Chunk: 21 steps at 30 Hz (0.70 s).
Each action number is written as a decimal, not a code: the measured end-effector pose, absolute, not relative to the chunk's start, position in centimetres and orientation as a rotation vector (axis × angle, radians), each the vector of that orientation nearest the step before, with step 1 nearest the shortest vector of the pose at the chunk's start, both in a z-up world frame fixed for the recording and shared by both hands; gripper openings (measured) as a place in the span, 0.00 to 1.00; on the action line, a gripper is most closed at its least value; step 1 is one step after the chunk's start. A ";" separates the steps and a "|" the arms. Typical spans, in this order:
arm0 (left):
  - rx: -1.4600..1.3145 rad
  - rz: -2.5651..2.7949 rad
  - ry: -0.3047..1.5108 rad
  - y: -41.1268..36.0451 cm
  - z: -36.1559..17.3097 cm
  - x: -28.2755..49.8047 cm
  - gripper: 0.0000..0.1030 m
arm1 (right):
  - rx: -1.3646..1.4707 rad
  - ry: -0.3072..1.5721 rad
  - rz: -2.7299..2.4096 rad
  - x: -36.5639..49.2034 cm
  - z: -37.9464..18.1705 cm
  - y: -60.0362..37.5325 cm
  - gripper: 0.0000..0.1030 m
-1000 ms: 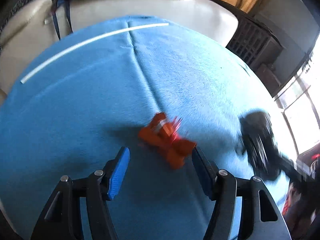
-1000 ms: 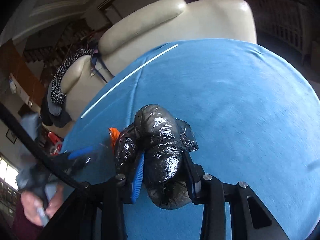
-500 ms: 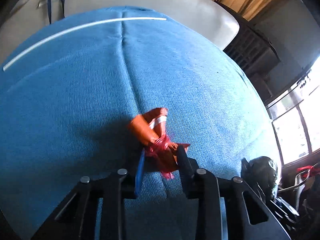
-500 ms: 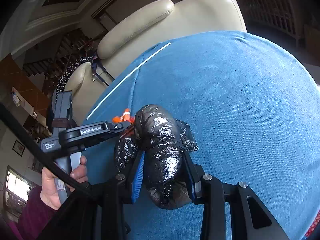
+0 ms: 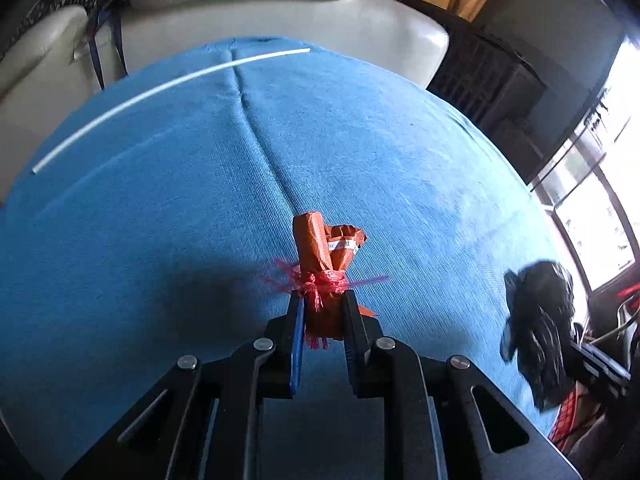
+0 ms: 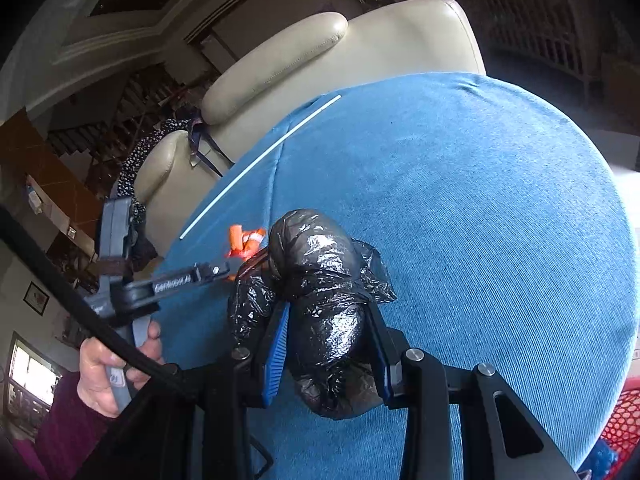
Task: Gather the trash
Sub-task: 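Grasp the black plastic bag with the right tool while the left tool grasps the orange wrapper, then lift the black bag and orange wrapper and carry both toward the red basket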
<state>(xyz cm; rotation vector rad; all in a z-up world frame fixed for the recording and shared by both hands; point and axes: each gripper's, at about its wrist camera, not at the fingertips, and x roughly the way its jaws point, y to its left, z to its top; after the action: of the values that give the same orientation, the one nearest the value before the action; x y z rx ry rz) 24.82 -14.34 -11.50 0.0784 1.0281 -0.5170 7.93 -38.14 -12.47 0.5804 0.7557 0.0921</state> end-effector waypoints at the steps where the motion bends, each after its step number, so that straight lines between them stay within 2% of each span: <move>1: 0.091 -0.513 1.012 -14.3 -10.9 24.0 0.18 | 0.577 0.752 0.092 7.6 -12.4 -38.1 0.38; 21: 0.287 -0.482 0.776 -16.7 -4.0 10.8 0.18 | 0.559 0.639 0.052 -2.5 -8.5 -38.8 0.38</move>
<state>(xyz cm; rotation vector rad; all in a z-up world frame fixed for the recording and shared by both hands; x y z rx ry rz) 10.84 -16.72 -3.96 0.2874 0.7760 -0.4823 -2.52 -38.84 -8.48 0.5591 0.6393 0.0515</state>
